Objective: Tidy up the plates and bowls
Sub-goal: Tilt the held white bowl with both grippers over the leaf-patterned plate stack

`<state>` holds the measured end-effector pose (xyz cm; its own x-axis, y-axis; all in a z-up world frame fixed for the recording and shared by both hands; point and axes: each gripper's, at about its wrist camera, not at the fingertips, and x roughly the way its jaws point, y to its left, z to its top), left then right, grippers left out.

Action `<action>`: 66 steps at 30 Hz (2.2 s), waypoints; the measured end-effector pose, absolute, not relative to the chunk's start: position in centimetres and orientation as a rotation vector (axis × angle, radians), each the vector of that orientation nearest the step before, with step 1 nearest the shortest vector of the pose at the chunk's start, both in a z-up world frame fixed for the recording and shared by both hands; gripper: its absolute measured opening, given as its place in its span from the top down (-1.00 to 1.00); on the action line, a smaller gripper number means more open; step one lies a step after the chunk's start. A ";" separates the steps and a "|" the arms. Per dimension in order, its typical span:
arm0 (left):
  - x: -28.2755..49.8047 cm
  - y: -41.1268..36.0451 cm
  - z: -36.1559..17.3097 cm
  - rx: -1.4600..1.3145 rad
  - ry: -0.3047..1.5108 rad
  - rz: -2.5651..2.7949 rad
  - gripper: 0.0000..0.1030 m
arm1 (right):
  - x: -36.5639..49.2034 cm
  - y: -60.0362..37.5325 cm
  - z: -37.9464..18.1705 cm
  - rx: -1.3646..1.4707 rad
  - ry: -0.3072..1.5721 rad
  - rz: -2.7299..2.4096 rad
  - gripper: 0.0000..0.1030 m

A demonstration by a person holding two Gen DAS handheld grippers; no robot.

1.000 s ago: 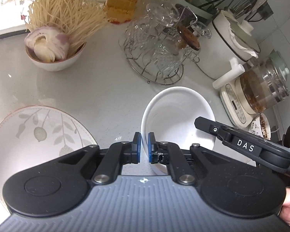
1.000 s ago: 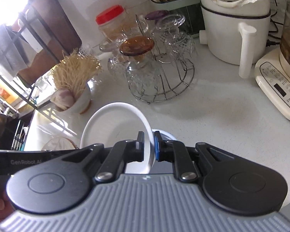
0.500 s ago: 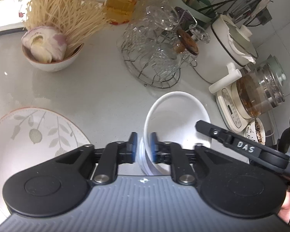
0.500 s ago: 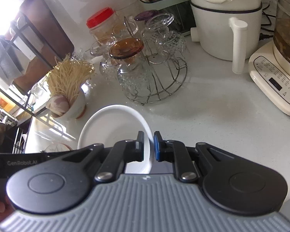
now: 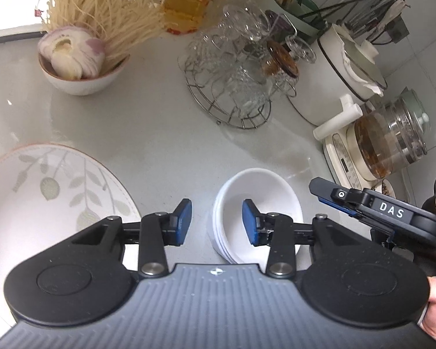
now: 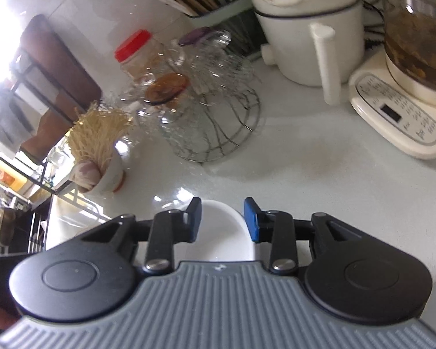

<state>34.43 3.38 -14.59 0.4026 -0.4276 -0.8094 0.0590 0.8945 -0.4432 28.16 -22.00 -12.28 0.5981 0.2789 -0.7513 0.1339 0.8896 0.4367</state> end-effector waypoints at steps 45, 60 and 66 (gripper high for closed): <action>33.1 0.2 -18.8 -0.409 1.183 -0.200 0.15 | 28.5 -24.0 -19.5 0.661 1.196 0.189 0.61; 33.7 -0.9 -20.6 -0.484 1.214 -0.192 0.33 | 27.5 -24.9 -19.4 0.673 1.197 0.134 0.63; 33.6 -1.5 -21.2 -0.507 1.222 -0.152 0.52 | 27.8 -25.0 -19.4 0.647 1.215 0.170 0.63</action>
